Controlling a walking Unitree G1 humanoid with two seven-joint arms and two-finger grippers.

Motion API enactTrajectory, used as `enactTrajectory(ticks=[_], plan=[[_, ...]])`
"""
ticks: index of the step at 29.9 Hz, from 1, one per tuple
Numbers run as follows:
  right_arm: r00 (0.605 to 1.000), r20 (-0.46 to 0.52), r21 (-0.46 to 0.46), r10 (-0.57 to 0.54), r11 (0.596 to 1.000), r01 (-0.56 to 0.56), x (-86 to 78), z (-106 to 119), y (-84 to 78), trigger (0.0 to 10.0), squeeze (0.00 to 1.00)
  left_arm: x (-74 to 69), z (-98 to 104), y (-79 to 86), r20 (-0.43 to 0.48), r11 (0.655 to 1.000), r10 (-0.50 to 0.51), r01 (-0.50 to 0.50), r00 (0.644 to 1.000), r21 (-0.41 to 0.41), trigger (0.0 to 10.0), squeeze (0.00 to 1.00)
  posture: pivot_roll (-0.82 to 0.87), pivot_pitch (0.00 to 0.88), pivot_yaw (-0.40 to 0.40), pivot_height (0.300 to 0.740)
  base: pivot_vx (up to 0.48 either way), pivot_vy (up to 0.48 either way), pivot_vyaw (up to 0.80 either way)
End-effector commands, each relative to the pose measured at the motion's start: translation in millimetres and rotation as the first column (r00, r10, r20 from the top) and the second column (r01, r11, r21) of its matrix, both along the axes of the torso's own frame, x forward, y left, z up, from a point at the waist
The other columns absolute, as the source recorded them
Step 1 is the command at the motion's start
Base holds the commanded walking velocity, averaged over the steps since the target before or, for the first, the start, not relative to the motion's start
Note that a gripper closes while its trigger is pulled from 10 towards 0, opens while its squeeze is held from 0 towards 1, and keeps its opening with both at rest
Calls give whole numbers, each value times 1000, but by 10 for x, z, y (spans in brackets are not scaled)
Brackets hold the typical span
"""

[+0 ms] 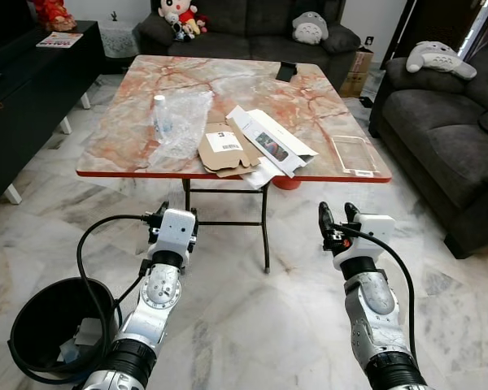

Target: Picking trash to rubbish bin

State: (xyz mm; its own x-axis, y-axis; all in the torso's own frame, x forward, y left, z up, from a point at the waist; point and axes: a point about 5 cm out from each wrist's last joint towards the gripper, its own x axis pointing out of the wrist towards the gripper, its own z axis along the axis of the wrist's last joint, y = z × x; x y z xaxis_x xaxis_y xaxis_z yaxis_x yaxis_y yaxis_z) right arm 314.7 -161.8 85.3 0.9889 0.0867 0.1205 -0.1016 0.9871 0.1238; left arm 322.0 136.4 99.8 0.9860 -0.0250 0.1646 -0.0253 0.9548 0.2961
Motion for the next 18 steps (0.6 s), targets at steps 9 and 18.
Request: enactTrajectory(ticks=[9,18], plan=[[1000,22,10,8,1000,-8,40,86,1,10000,0,29,66,-4,8,1000,10,-10,1000,-5,10000,0,95,0,-92,740,324,0,261],[999,27,-20,19,1000,-18,41,95,4,10000,0,33,71,-12,10,1000,10,-10,1000,-9,10000,0,94,0,-93,740,326,0,0]])
